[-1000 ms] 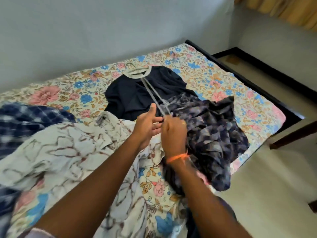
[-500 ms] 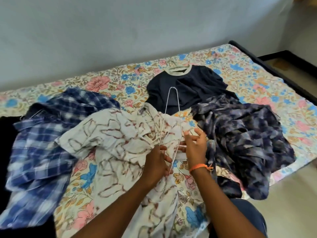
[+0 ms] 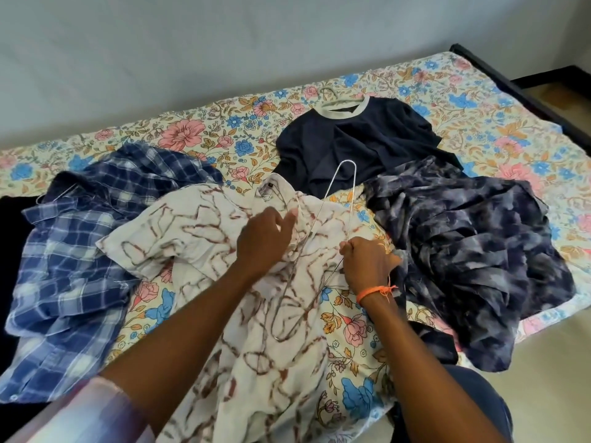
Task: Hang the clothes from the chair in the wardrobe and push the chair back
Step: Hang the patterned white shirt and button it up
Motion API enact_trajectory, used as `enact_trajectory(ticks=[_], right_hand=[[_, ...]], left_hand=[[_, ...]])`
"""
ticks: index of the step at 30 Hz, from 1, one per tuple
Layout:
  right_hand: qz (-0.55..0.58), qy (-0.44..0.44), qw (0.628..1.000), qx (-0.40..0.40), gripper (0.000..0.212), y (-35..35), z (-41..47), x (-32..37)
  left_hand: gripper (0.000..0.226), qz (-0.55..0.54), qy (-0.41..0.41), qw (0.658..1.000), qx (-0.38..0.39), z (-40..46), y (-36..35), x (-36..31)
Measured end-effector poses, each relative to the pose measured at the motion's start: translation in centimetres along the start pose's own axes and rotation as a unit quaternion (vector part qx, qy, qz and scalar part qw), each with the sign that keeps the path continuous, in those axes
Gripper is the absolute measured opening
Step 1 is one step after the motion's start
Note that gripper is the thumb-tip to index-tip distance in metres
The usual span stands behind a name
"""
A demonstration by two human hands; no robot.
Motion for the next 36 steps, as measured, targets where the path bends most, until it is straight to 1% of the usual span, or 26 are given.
enact_trajectory(ticks=[1, 2, 4, 5, 6, 7, 8, 10, 11, 13, 15, 18, 21, 25, 29, 31, 32, 34, 35, 36], right_hand=[[-0.004, 0.014, 1.000, 0.003, 0.032, -0.1, 0.0, 0.4], [0.003, 0.032, 0.999, 0.004, 0.031, -0.2, 0.0, 0.7], [0.031, 0.065, 0.997, 0.002, 0.027, -0.3, 0.0, 1.3], [0.047, 0.075, 0.996, -0.001, 0.025, -0.2, 0.0, 1.4], [0.069, 0.080, 0.994, -0.003, 0.023, 0.0, 0.0, 1.7], [0.090, 0.078, 0.993, -0.002, 0.023, 0.0, 0.1, 1.6], [0.105, 0.069, 0.992, -0.005, 0.022, 0.1, 0.2, 1.4], [0.113, 0.050, 0.992, -0.018, 0.024, 0.4, 0.4, 1.0], [0.111, 0.043, 0.993, -0.025, 0.026, 0.6, 0.5, 0.8], [0.112, 0.029, 0.993, -0.035, 0.028, 0.9, 0.5, 0.4], [0.147, 0.015, 0.988, -0.043, 0.027, 1.3, 0.3, 0.0], [0.193, 0.005, 0.976, -0.096, 0.027, 3.1, 0.0, -0.1], [0.203, 0.015, 0.963, -0.177, 0.030, 7.1, -0.2, 1.4], [0.201, 0.094, 0.934, -0.279, 0.033, 14.8, -1.2, 6.1], [0.190, 0.145, 0.918, -0.315, 0.035, 20.5, -2.0, 11.5], [0.163, 0.172, 0.913, -0.331, 0.033, 22.1, -2.3, 14.4], [0.135, 0.193, 0.910, -0.342, 0.029, 22.6, -2.6, 15.8], [0.045, 0.265, 0.896, -0.354, 0.013, 22.7, -4.0, 19.6], [-0.015, 0.299, 0.888, -0.349, 0.009, 22.1, -4.7, 21.5], [-0.080, 0.323, 0.882, -0.334, 0.010, 21.3, -5.4, 23.1]], left_hand=[[0.049, 0.037, 0.020, 0.999, -0.022, 1.9, 0.6, 0.3], [0.054, 0.073, 0.052, 0.996, -0.019, 3.7, 0.5, 0.8], [0.069, 0.129, 0.118, 0.984, 0.015, 6.7, -0.5, 2.5], [0.074, 0.145, 0.147, 0.978, 0.023, 7.8, -1.0, 3.5], [0.073, 0.152, 0.171, 0.973, 0.023, 8.5, -0.9, 4.3], [0.065, 0.147, 0.185, 0.971, 0.023, 8.9, -1.0, 5.0], [0.052, 0.135, 0.188, 0.973, 0.020, 9.2, -1.0, 5.2], [0.030, 0.105, 0.168, 0.980, 0.004, 9.6, -0.9, 4.9], [0.025, 0.092, 0.155, 0.984, -0.014, 9.6, -0.5, 4.5], [0.025, 0.053, 0.132, 0.989, -0.045, 9.1, 0.6, 3.8], [0.030, 0.003, 0.115, 0.991, -0.064, 8.4, 2.0, 3.7], [0.031, -0.060, 0.084, 0.989, -0.104, 6.5, 5.5, 3.0], [0.020, -0.060, 0.030, 0.989, -0.132, 4.1, 9.5, 0.8], [0.025, -0.051, -0.047, 0.986, -0.154, 1.7, 14.5, -1.8], [0.030, -0.004, -0.120, 0.979, -0.166, -0.7, 19.4, -5.1], [0.035, 0.021, -0.171, 0.972, -0.162, -1.7, 21.7, -6.7], [0.036, 0.017, -0.185, 0.970, -0.155, -1.8, 22.6, -7.2], [0.035, -0.002, -0.176, 0.972, -0.153, -1.9, 24.7, -7.3], [0.033, -0.019, -0.161, 0.974, -0.158, -1.9, 25.8, -7.2], [0.030, -0.039, -0.148, 0.974, -0.166, -2.0, 26.9, -7.1]])
Point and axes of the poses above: each hand's wrist, its own z-axis towards the middle knuckle, its own y-axis out of the back of the hand, x = y × z, the point moved 10 cm from there along z, towards the middle knuckle, and after that the axes turned 6 degrees about x, right-handed, at the moved point
